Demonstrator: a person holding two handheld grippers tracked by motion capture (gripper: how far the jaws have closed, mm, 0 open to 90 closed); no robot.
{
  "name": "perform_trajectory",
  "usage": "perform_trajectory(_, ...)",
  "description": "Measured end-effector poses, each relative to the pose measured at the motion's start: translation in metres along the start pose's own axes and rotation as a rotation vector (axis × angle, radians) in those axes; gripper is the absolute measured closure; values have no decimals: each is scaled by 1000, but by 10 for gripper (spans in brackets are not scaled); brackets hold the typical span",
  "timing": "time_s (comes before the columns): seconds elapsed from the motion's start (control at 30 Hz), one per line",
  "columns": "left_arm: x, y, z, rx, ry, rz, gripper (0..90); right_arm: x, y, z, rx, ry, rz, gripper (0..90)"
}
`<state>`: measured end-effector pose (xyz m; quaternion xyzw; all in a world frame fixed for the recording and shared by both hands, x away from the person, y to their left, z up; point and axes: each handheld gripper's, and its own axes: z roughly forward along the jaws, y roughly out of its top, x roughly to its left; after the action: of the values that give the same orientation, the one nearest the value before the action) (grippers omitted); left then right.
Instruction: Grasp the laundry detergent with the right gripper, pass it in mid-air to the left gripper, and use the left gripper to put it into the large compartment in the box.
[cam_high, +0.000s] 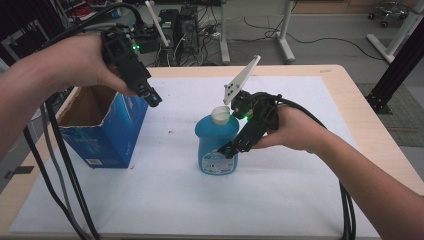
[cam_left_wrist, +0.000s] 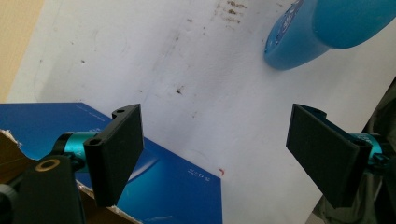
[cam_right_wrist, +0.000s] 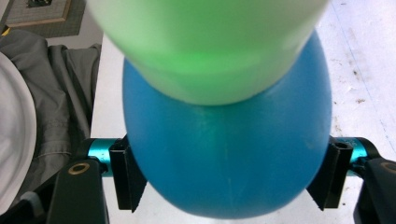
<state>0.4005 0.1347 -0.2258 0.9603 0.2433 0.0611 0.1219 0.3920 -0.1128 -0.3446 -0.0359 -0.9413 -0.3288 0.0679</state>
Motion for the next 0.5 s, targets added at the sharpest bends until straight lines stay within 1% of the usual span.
perform_trajectory(0.17,0,0,0,1,-2,1,192,-1,-1,1,3,-5,-1,298)
perform_trajectory(0.3,1,0,0,3,-3,4,192,-1,-1,2,-1,-10,-17,330)
perform_trajectory(0.37,1,0,1,2,-3,-2,192,-1,-1,3,1,-16,-19,339)
perform_trajectory(0.4,1,0,1,6,-4,3,192,-1,-1,3,4,-18,-21,349)
perform_trajectory(0.5,1,0,1,2,-5,-3,191,-1,-1,4,-1,-11,-33,385)
